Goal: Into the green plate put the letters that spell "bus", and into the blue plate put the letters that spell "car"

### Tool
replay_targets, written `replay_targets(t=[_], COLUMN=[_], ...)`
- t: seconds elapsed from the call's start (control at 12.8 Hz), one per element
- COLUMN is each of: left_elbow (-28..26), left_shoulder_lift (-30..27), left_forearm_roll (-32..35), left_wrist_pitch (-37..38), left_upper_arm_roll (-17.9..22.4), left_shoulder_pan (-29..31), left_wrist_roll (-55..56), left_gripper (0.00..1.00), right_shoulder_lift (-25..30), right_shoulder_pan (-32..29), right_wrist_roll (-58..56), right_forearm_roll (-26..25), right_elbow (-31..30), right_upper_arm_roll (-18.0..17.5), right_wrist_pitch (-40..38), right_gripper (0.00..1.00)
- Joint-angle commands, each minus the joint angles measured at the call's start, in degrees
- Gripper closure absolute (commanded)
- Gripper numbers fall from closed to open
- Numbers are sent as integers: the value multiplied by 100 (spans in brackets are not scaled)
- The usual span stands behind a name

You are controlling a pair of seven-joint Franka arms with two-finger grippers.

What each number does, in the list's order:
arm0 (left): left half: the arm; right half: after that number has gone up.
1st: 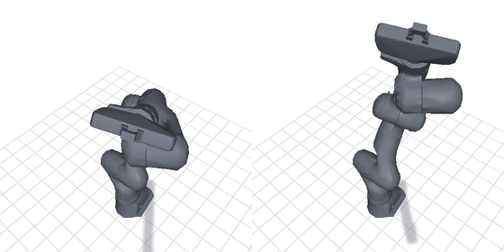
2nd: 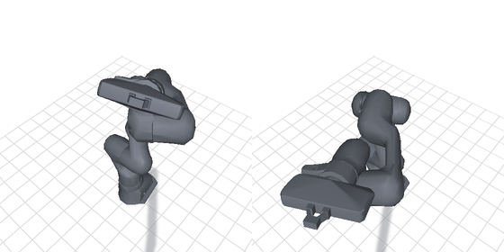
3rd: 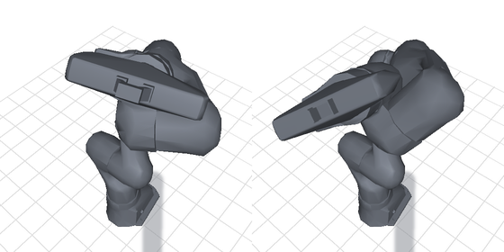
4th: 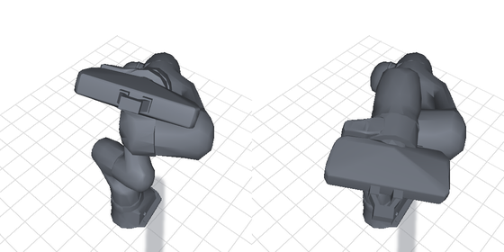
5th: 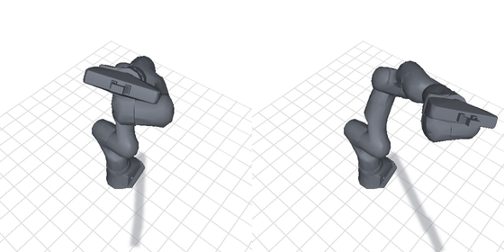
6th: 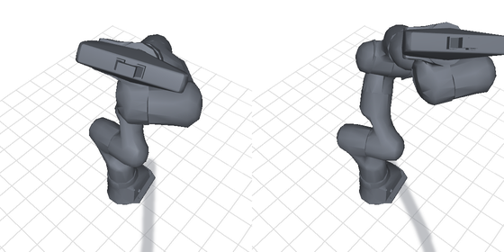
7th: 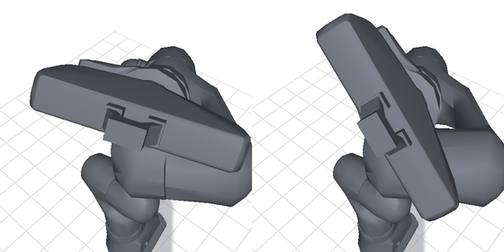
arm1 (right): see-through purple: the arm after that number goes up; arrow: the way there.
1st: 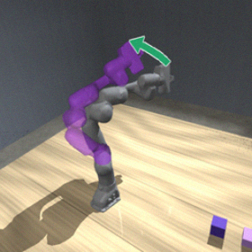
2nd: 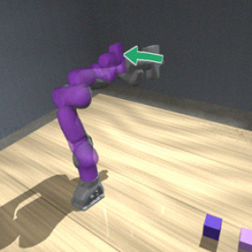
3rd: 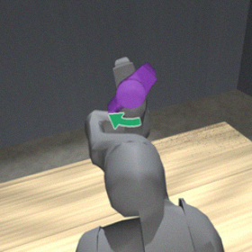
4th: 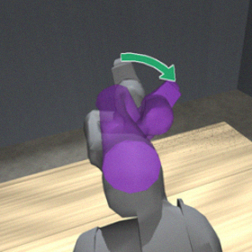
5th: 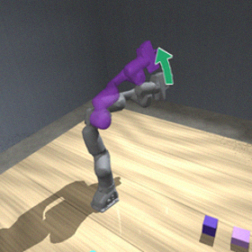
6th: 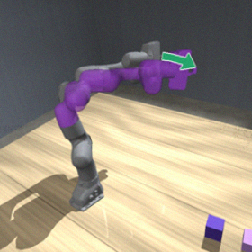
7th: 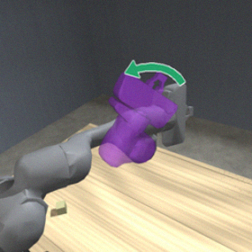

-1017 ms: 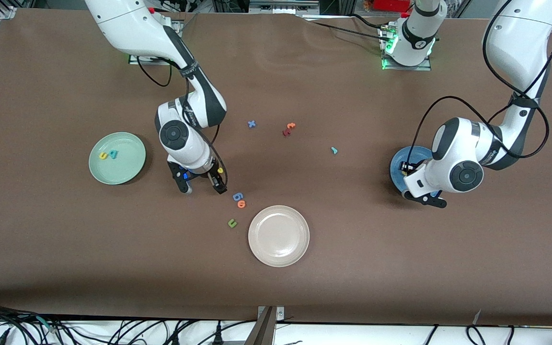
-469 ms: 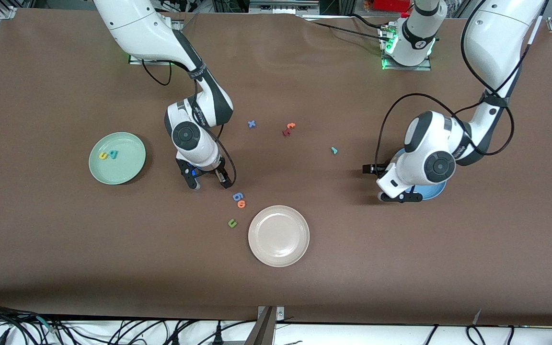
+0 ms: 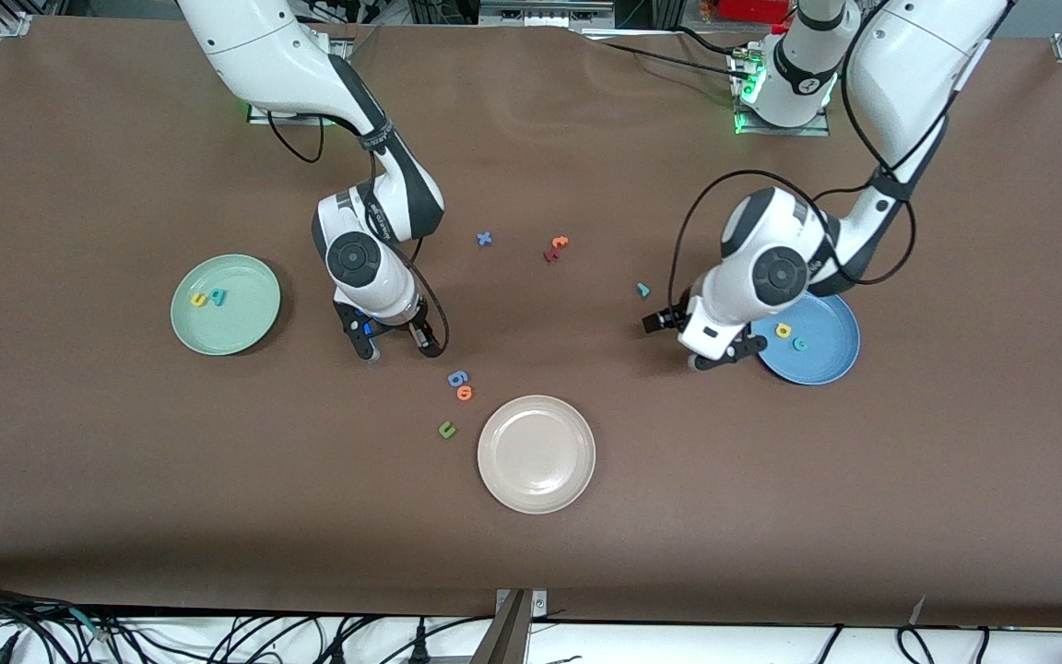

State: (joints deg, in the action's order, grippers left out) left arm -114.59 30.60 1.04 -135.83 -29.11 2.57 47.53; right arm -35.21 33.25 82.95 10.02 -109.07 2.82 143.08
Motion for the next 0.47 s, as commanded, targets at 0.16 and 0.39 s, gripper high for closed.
replay_targets(t=[0.16, 0.39], left_elbow=[-800, -977], left_shoulder_lift=[-221, -300], left_forearm_roll=[105, 1122], left_wrist_pitch=[-830, -884], left_upper_arm_roll=[-147, -165], left_shoulder_pan=[-310, -459], left_wrist_roll=[915, 2116], left_gripper=[0, 1], right_shoulder_lift=[164, 268], right_shoulder_pan=[41, 41], right_wrist_roll=[-112, -112], right_forearm_roll=[71, 71], right_elbow=[-184, -158], right_upper_arm_roll=[34, 52], right_wrist_pitch=[-9, -113], right_gripper=[98, 100])
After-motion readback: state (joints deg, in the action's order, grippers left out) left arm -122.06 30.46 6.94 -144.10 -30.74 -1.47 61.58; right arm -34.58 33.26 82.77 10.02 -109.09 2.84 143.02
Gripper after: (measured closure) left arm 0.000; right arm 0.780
